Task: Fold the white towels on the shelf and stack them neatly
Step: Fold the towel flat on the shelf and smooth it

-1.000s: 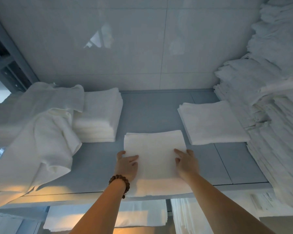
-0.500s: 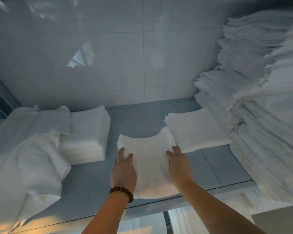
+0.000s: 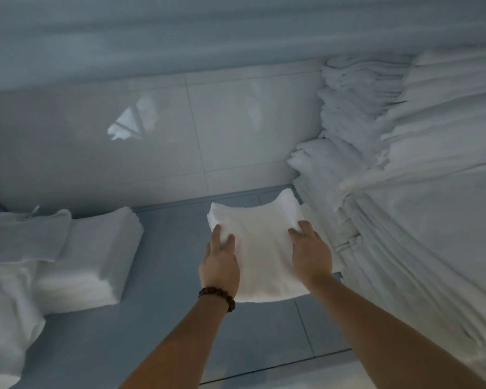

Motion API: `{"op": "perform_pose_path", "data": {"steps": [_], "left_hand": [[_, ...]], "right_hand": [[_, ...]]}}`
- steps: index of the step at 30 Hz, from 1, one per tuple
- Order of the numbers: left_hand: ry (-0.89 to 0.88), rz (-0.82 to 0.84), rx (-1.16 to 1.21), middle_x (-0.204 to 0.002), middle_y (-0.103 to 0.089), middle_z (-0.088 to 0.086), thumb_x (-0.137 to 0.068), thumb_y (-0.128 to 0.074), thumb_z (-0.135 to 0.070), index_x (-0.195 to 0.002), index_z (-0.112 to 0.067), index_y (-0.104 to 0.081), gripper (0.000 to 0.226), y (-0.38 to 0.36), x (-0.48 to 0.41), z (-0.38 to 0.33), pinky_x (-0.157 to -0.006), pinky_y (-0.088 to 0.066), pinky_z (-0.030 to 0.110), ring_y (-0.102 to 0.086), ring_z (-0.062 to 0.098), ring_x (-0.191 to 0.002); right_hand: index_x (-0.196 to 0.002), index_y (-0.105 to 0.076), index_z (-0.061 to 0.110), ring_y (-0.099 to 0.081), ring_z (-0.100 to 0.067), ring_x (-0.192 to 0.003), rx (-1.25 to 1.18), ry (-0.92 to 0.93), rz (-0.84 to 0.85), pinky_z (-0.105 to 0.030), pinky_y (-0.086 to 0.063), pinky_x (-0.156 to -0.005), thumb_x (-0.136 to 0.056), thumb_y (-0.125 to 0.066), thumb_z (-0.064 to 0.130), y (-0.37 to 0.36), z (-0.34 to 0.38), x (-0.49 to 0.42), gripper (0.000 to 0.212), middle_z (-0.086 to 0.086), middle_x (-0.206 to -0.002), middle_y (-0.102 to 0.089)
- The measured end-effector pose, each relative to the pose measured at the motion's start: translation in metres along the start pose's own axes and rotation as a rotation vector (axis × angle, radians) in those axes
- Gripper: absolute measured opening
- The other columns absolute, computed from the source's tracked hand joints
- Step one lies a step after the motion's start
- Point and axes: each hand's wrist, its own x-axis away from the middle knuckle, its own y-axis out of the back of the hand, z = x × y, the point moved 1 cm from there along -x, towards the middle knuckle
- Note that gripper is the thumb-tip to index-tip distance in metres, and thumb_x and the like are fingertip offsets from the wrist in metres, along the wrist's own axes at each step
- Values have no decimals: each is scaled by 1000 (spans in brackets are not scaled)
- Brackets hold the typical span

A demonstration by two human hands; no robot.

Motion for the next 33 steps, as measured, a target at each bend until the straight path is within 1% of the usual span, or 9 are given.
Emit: {"op": "perform_pose_path", "data": {"steps": [8,12,15,17,19,21,24,26,33], "left_hand": [[2,48,-19,-154,-12,-5,-90,-39,-12,-128,-23,-45,40,-55,-38,-56,-85,-47,33,-35,20,-126],[11,84,35,-155,-12,-4,-96,-37,-15,-127,-20,-47,34,-81,-53,-61,-99,-40,31,-33,22,-129],[43,174,50,-157,-4,-1,-98,-36,-20,-130,-19,-45,34,-97,-53,-56,-103,-35,32,-31,26,-131],[74,213,-10,-158,1,1,-97,-35,-27,-131,-19,-41,35,-104,-47,-50,-106,-33,36,-25,29,-134],[42,212,-107,-158,3,2,-97,-30,-38,-137,-21,-36,43,-110,-36,-46,-115,-19,39,-9,28,-142],[-31,249,-171,-158,7,1,-96,-21,-47,-145,-23,-24,55,-117,-26,-47,-117,-4,41,5,24,-145],[-34,372,-240,-158,11,-2,-95,-9,-54,-150,-25,0,62,-128,-20,-48,-116,4,44,12,19,-144],[-5,434,-254,-157,11,-4,-96,-7,-51,-149,-25,7,60,-130,-21,-44,-116,4,43,12,15,-144],[38,478,-198,-158,7,-2,-100,-9,-39,-150,-19,1,55,-117,-27,-31,-118,0,41,6,16,-145]], "right_hand": [[-110,-56,15,-54,-24,-99,100,29,51,-34,-49,-73,-83,-47,2,-3,-68,-49,32,0,-143,-34],[-119,-52,17,-47,-24,-114,83,28,71,-35,-48,-85,-87,-44,2,-22,-87,-65,36,1,-147,-26],[-130,-45,22,-39,-26,-125,100,35,131,-33,-40,-98,-94,-43,9,-42,-97,-66,39,-2,-153,-20],[-137,-41,27,-26,-29,-137,146,58,159,-39,-28,-109,-97,-41,24,-52,-102,-60,40,-1,-158,-11],[-137,-43,27,-11,-28,-145,201,144,148,-48,-10,-116,-97,-36,38,-57,-100,-52,42,-2,-159,-9],[-140,-39,25,-4,-28,-146,192,217,210,-50,0,-116,-97,-28,48,-65,-92,-44,50,-4,-159,-8],[-149,-14,27,3,-26,-147,143,148,362,-48,5,-118,-94,-14,57,-80,-85,-35,63,-4,-160,0],[-150,-3,27,6,-24,-147,154,102,400,-46,6,-118,-94,-11,59,-83,-89,-34,66,-4,-160,3],[-151,-2,23,4,-20,-147,150,48,419,-43,2,-119,-96,-12,52,-77,-96,-39,62,-4,-160,2]]}}
